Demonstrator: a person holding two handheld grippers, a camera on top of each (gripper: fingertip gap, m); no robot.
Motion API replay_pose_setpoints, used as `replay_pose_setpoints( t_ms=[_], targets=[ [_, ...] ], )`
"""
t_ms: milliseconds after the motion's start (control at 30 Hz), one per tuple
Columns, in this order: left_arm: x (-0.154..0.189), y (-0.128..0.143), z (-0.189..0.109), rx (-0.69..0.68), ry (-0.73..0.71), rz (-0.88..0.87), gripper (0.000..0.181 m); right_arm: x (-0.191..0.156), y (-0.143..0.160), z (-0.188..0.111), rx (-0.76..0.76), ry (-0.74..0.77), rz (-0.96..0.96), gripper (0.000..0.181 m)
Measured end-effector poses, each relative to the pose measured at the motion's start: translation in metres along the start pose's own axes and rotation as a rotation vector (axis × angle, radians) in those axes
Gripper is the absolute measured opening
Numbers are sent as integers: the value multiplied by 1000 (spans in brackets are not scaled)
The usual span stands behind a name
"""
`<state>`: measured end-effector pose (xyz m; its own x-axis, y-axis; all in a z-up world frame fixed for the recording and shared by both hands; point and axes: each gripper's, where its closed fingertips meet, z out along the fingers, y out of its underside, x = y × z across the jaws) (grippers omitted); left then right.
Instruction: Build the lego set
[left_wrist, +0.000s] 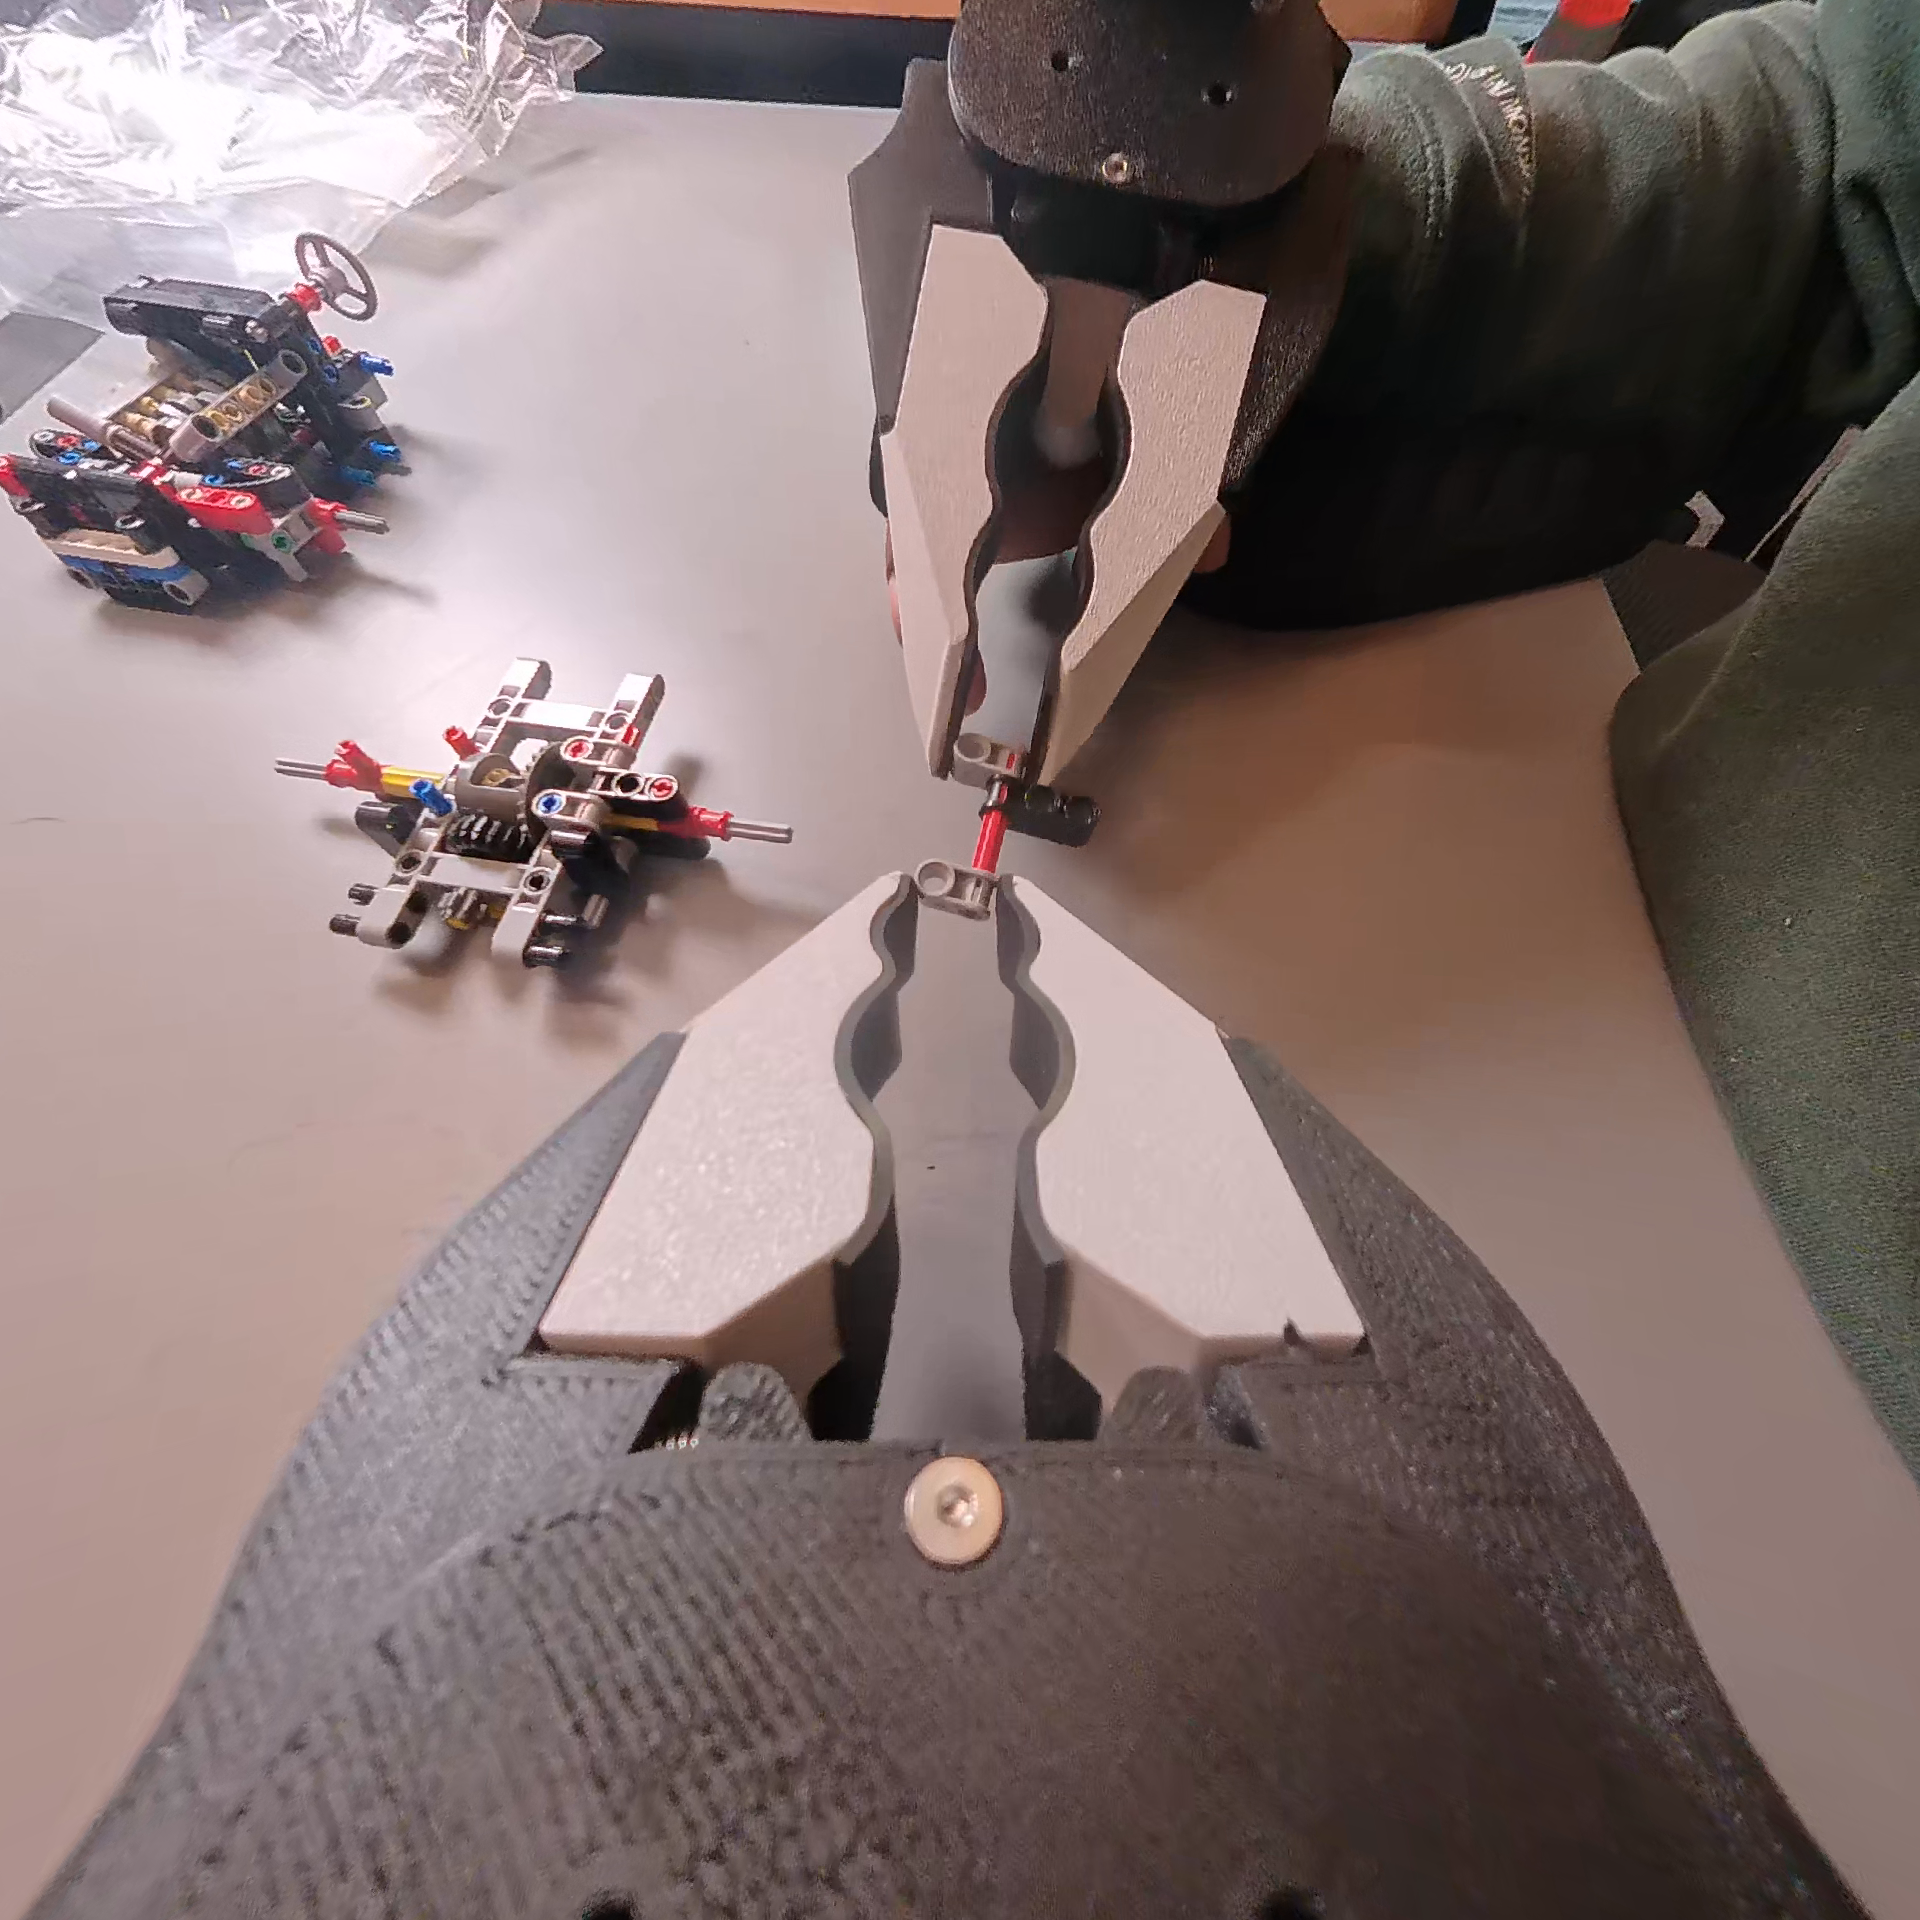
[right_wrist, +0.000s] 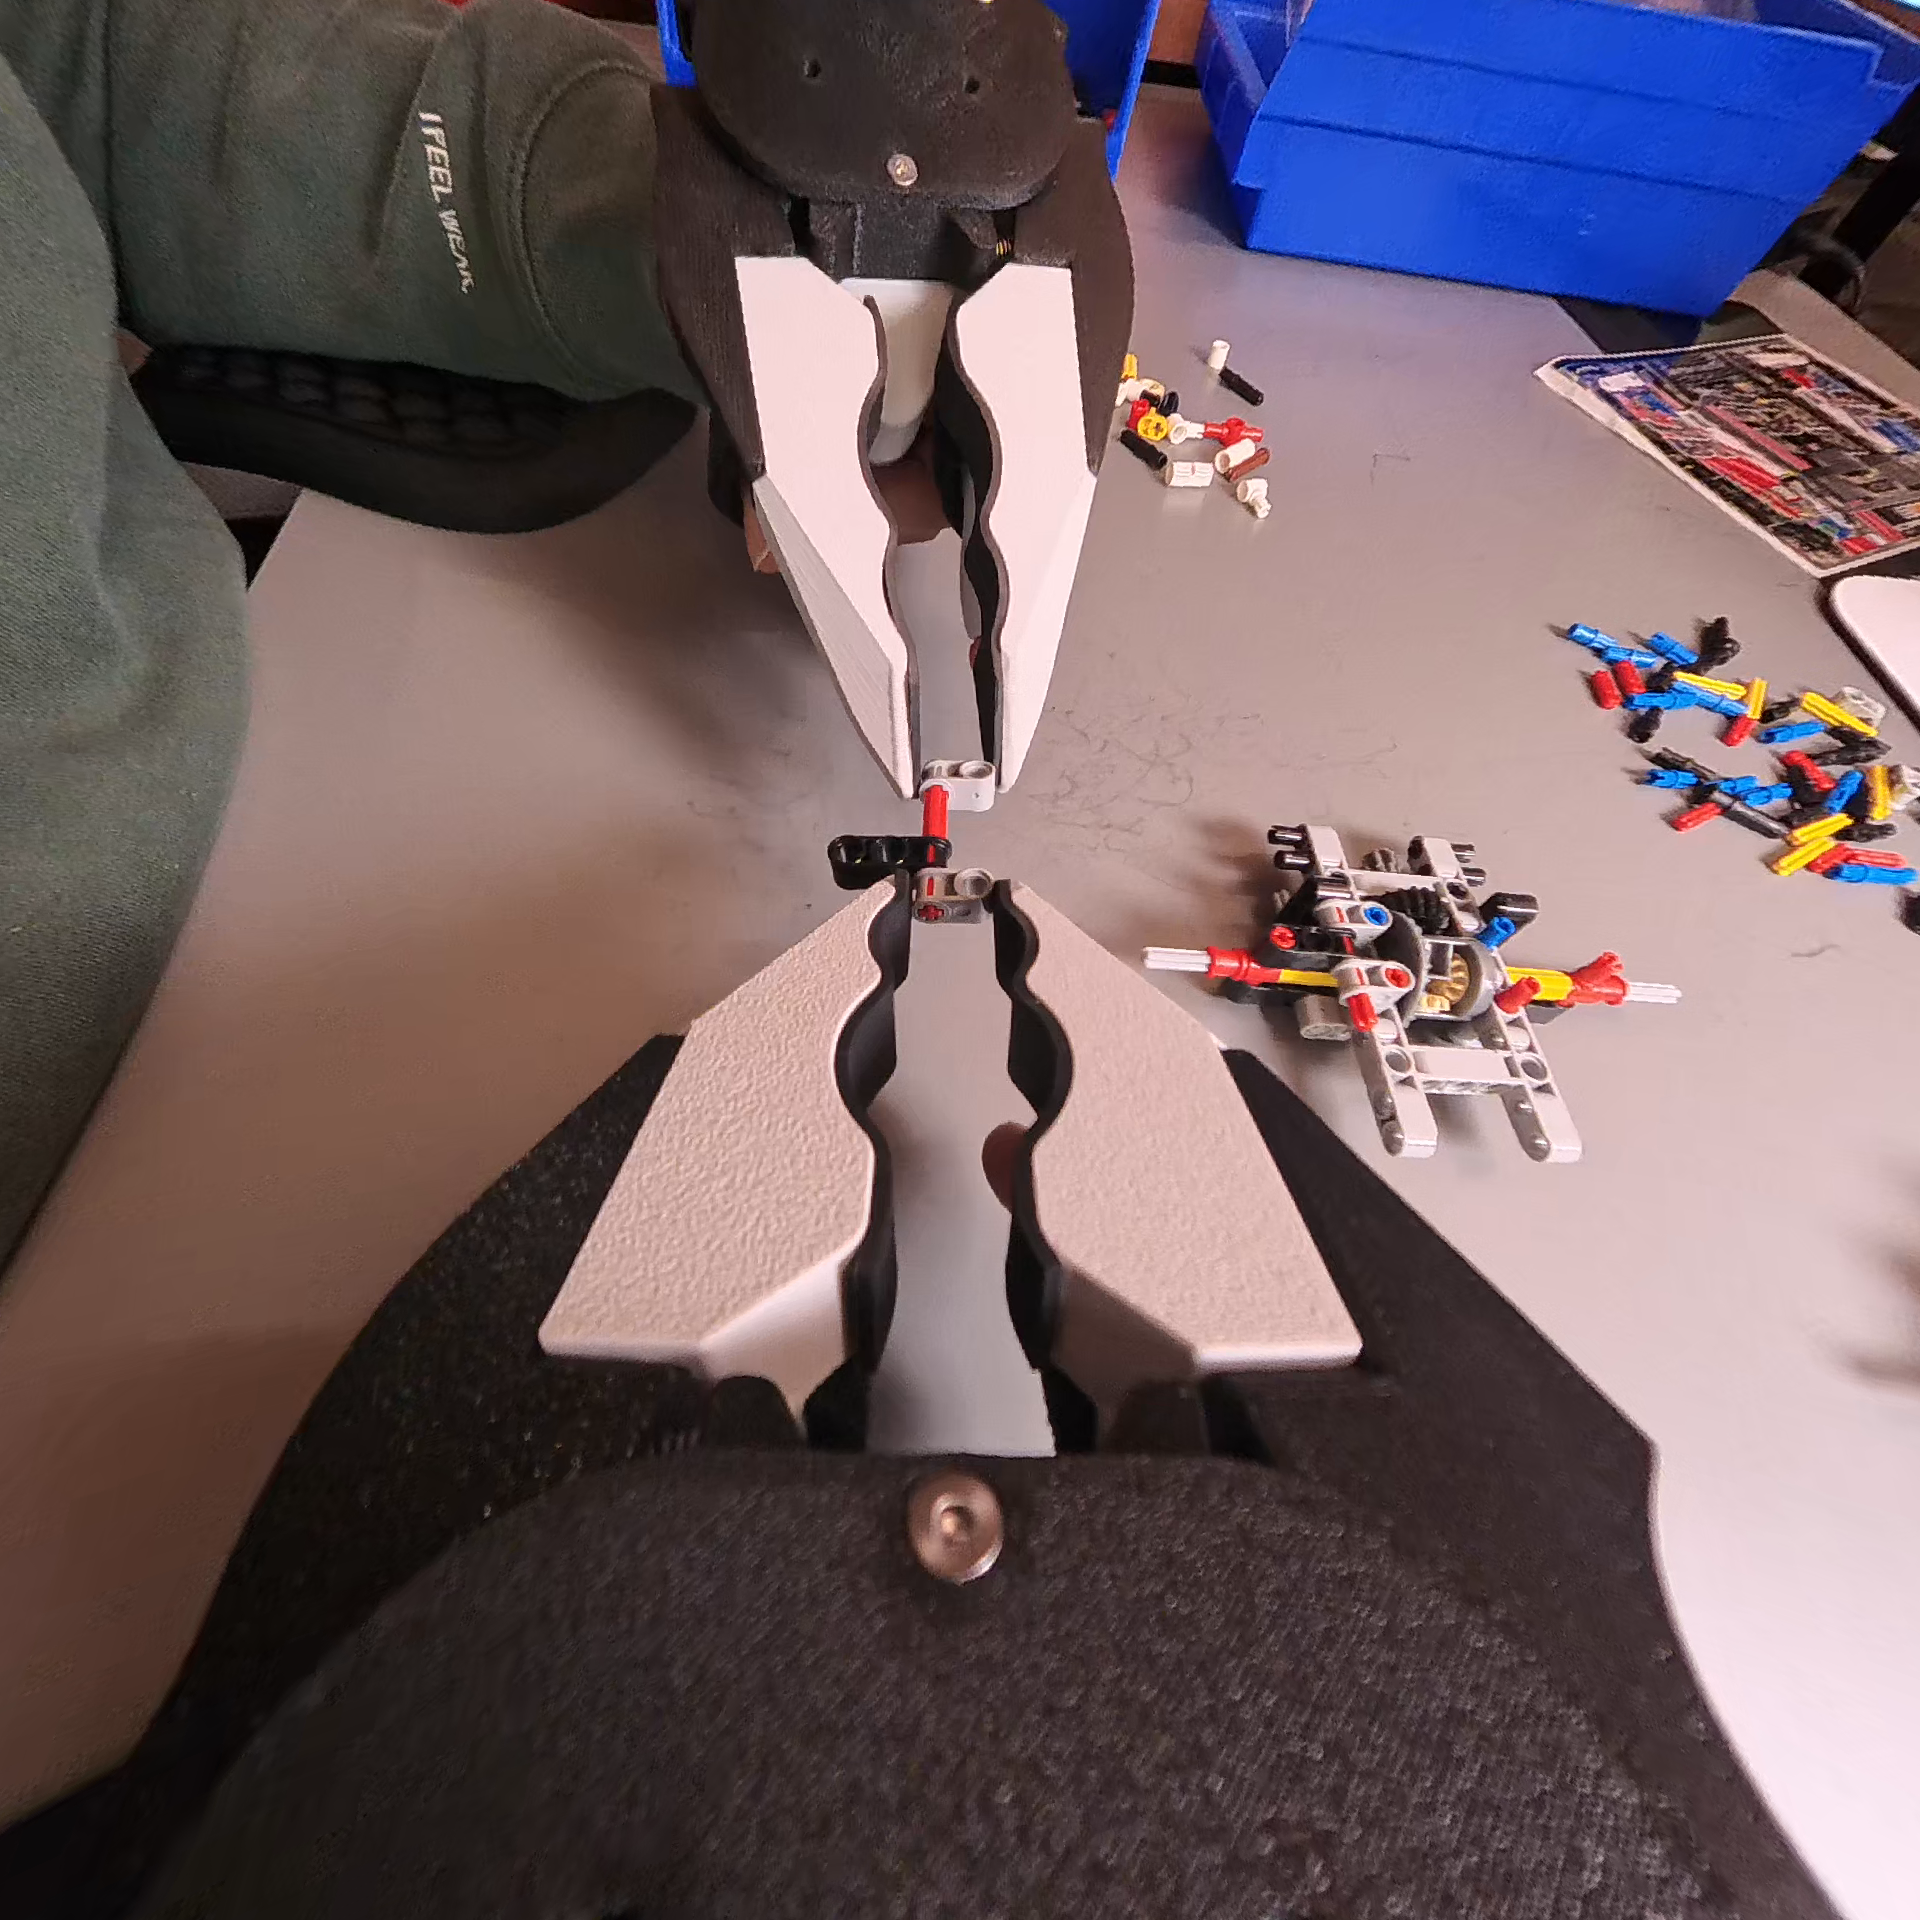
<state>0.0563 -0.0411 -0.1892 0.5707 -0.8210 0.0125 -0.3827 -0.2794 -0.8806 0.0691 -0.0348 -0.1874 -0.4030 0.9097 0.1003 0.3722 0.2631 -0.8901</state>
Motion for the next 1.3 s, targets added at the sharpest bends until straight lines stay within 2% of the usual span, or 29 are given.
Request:
replay_pose_setpoints(
  t_ms=[433, 900, 1300],
  targets=[
    [3, 17, 10, -115, -11, -19, 13, -6, 15, 9, -118, -6, -2, 14],
    [5, 21, 11, -127, 9, -61, 12, -8, 19, 13, -133, -19, 19, 14],
    [-4, 20, 12, -123, -51, -106, 12, -1, 20, 15, -144, 30, 54, 13]
  ],
)
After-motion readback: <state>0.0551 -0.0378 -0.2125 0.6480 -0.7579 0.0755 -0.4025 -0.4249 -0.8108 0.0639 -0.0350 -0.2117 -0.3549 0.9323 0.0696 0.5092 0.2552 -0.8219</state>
